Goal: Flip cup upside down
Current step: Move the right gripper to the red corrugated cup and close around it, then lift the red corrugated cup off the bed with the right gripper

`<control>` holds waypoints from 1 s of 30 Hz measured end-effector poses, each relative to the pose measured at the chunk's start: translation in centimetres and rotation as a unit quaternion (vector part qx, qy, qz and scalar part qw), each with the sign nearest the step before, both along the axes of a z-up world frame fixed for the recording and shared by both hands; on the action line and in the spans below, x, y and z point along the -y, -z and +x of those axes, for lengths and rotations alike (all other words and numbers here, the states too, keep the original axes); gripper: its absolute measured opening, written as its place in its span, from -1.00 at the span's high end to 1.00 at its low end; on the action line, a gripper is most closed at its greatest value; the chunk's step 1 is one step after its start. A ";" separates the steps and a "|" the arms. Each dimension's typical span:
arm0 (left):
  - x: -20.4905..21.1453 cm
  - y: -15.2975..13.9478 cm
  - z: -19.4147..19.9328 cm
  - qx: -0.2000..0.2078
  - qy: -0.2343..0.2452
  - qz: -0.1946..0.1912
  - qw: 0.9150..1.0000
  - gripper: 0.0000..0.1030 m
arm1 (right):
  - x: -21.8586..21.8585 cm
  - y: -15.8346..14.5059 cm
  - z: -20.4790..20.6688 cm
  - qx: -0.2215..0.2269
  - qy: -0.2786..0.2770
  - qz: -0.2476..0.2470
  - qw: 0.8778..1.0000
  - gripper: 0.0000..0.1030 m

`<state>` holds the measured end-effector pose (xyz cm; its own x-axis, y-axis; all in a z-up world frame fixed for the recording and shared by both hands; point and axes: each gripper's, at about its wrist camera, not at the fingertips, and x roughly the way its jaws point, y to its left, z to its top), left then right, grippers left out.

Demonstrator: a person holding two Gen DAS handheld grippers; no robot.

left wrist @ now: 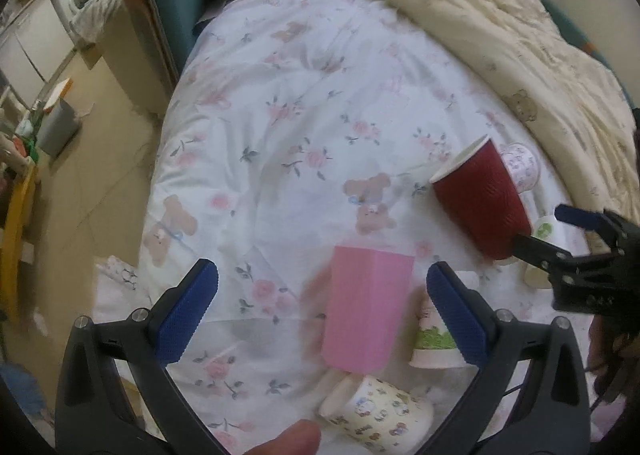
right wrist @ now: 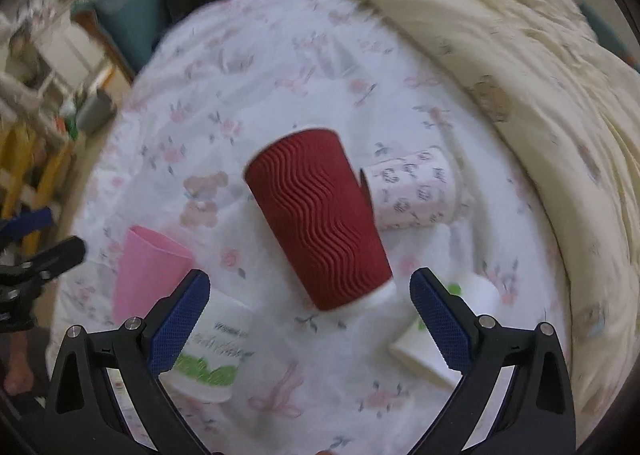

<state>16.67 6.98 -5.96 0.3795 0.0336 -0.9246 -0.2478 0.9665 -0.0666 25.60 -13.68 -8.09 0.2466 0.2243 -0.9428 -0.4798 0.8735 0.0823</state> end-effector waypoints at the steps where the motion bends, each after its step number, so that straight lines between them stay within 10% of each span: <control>1: 0.0 0.2 0.1 -0.003 -0.001 0.002 1.000 -1.00 | -0.4 0.5 0.4 -0.008 -0.009 -0.007 1.000 -0.96; 16: 0.1 0.3 0.3 -0.006 0.001 0.003 1.000 -1.00 | -1.8 5.2 3.0 -0.020 -0.036 -0.110 0.993 -0.43; 30: 0.8 -2.3 -2.4 0.029 0.010 -0.012 0.999 -1.00 | 3.2 -3.5 -3.0 -0.005 0.050 0.028 0.998 -0.40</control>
